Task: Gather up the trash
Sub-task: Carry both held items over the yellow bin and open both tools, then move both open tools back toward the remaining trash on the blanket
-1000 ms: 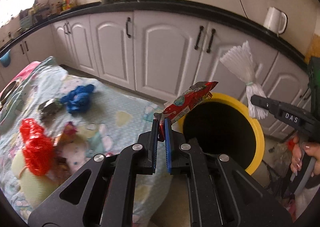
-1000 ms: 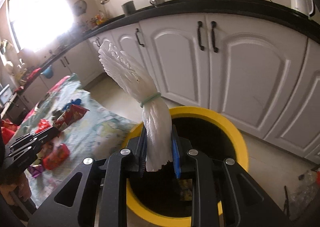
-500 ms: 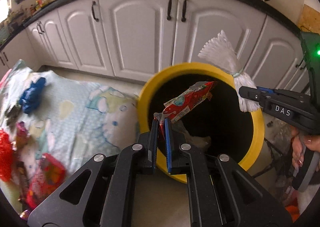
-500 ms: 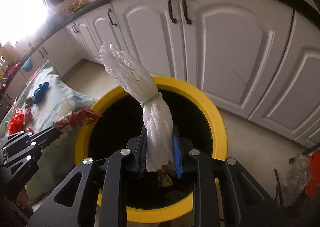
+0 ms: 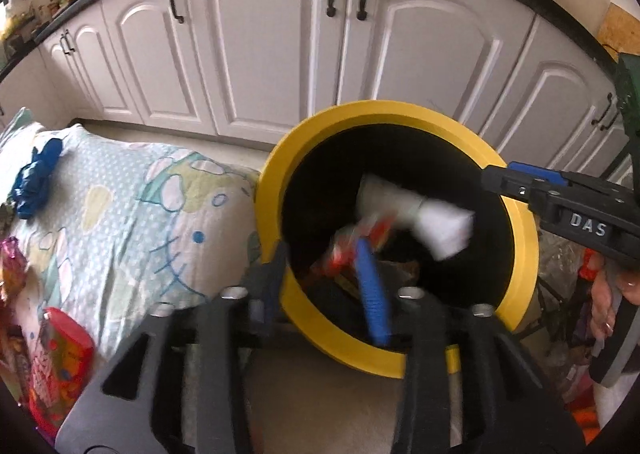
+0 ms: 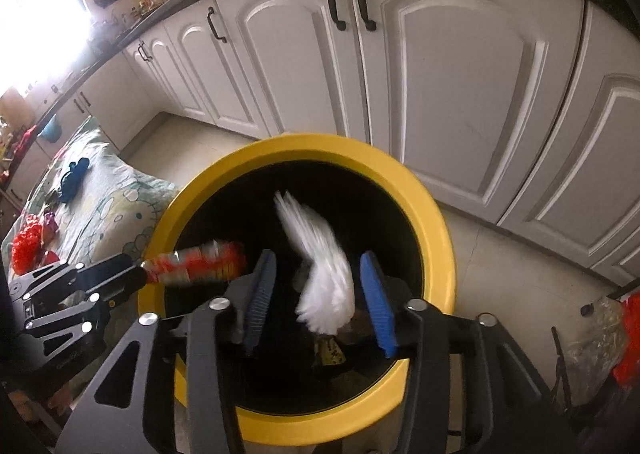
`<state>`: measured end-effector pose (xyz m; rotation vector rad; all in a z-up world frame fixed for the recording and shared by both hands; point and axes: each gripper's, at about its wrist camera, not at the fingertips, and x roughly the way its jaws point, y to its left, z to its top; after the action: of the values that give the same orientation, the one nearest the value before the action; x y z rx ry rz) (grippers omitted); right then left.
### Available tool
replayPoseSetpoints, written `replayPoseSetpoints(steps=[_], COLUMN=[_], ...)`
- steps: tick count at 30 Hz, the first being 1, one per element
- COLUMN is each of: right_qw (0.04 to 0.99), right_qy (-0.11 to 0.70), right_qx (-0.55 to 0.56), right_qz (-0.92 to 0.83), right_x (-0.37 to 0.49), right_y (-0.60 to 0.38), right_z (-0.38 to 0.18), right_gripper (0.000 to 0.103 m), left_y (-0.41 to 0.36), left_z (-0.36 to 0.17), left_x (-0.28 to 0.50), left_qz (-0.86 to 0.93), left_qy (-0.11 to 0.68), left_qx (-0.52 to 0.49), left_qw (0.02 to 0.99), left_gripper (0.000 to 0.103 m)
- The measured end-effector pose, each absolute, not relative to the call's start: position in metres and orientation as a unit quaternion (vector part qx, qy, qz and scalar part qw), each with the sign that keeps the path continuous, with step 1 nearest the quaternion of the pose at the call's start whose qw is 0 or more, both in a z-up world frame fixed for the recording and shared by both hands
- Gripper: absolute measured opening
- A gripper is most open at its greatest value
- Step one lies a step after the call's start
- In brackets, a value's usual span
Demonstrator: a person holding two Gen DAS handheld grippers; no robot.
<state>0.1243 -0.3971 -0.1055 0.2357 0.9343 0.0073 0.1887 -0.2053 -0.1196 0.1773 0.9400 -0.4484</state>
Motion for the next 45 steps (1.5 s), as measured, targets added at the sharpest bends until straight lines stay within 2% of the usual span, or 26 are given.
replayPoseSetpoints(steps=[1,3,5,6,9,14,25,45], right_qw=[0.89,0.896,0.902,0.904,0.913,0.922,0.938,0.934], right_qy=[0.444,0.433,0.423,0.418,0.402,0.383,0.344,0.331], right_qx=[0.108,0.1,0.088,0.083,0.067,0.053,0.029,0.0], right_qz=[-0.001,-0.008,-0.015,-0.017,-0.02,-0.008,0.028,0.134], right_x=[0.123,0.122,0.121,0.12,0.117,0.114,0.106,0.11], right_y=[-0.396,-0.394,-0.392,-0.39,-0.383,-0.369,-0.336,-0.249], right_z=[-0.102,-0.096,-0.089,-0.086,-0.074,-0.058,-0.025,-0.003], right_gripper=[0.05,0.056,0.062,0.063,0.068,0.071,0.077,0.077], left_y=[-0.202,-0.198,-0.192,-0.187,-0.176,-0.158,-0.114,-0.027], left_z=[-0.118,-0.114,-0.108,-0.103,-0.093,-0.074,-0.041,-0.017], left_x=[0.187,0.186,0.185,0.183,0.18,0.176,0.168,0.16], left_qz=[-0.215,-0.215,-0.21,-0.208,-0.202,-0.187,-0.146,-0.049], left_qy=[0.447,0.442,0.434,0.43,0.419,0.397,0.359,0.315], left_qx=[0.081,0.073,0.065,0.058,0.043,0.026,-0.006,-0.031], left_qw=[0.864,0.868,0.873,0.877,0.884,0.898,0.922,0.947], left_gripper=[0.043,0.058,0.067,0.068,0.085,0.092,0.092,0.092])
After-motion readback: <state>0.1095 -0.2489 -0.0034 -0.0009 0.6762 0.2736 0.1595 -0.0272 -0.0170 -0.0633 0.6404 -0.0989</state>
